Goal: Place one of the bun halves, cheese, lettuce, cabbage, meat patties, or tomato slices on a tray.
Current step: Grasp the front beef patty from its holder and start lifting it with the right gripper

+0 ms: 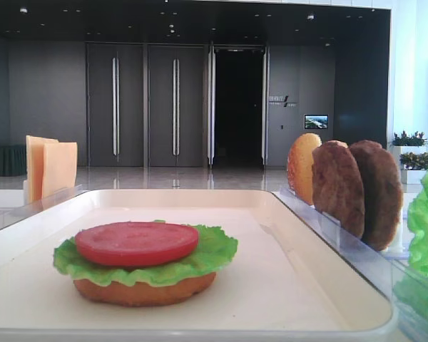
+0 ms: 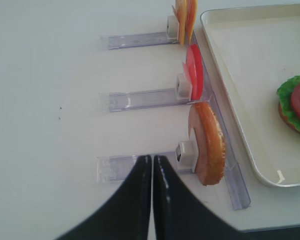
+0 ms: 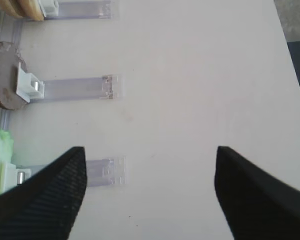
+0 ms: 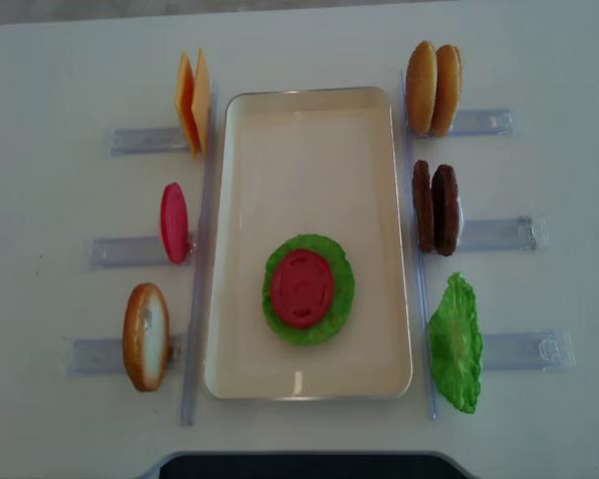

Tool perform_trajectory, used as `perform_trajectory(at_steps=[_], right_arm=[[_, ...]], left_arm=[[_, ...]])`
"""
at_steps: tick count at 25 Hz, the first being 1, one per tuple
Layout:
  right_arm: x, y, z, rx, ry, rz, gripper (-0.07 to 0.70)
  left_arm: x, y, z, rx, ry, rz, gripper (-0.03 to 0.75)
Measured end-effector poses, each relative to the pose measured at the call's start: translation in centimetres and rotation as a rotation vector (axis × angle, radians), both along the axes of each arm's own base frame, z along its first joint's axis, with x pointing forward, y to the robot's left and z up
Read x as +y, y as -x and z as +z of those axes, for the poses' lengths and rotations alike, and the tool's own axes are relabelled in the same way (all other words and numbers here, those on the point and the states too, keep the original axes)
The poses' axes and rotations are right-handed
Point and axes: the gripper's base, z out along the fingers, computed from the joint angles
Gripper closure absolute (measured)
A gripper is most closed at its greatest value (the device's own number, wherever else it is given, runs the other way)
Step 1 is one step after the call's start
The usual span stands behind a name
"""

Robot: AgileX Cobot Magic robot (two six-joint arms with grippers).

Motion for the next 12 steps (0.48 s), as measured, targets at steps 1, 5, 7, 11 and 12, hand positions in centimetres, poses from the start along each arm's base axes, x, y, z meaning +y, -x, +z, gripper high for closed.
perform_trajectory(at_steps=[1, 5, 7, 11, 12], right_arm=[[0.0, -0.9, 0.3, 0.023, -0.001, -0.001, 0.097], [-0.1, -4.1, 1.2, 0.100, -0.003, -0.002, 0.097], [-0.1, -6.2, 1.0, 0.178, -0.006, -0.002, 0.097], [-0.1, -8.5, 0.7, 0.257, -0.017, -0.012, 0.097], [-0.1, -9.2, 0.6, 0.275, -0.021, -0.017, 0.097]], left_arm=[[0.0, 0.0, 0.0, 0.000, 0.000, 0.000, 0.715], [0.0, 0.0, 0.0, 0.000, 0.000, 0.000, 0.715], [0.0, 0.0, 0.0, 0.000, 0.000, 0.000, 0.715], [0.0, 0.0, 0.0, 0.000, 0.000, 0.000, 0.715], [0.0, 0.0, 0.0, 0.000, 0.000, 0.000, 0.715]])
